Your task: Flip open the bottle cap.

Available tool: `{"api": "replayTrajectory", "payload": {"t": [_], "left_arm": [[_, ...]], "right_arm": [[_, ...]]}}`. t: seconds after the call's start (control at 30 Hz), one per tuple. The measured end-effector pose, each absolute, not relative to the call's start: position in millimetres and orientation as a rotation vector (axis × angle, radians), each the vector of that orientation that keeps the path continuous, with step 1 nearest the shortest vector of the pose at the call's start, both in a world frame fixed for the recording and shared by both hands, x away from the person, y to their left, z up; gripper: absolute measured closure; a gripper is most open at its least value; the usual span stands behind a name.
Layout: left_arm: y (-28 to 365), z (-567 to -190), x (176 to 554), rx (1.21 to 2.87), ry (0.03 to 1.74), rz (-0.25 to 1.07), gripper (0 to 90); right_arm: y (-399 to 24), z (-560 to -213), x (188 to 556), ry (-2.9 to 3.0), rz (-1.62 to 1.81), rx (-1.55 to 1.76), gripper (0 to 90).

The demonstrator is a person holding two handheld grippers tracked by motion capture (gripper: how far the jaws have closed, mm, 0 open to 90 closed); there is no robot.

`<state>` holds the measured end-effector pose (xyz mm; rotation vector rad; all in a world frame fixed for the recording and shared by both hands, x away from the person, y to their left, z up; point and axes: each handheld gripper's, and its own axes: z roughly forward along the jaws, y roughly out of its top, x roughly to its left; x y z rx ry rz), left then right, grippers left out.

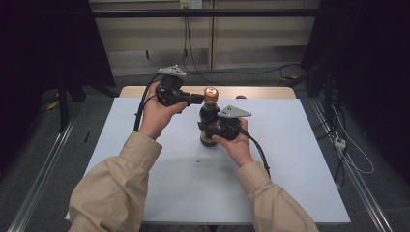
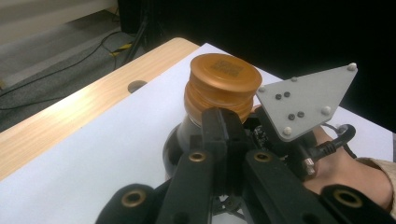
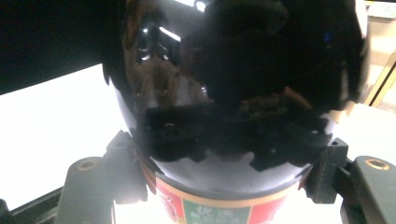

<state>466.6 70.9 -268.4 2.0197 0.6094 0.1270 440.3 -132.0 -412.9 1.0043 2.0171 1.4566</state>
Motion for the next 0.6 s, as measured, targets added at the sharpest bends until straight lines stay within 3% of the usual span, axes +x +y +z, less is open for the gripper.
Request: {"api": "replayTrajectory", "payload": {"t": [0.6], "left_arm": [[67.1,-265.1,466.5,2.018,0.603,0.135,90.0]], "right_arm": [[-132.7,-413.5,440.7,2.014,1.463,1.008,30.9]]}}
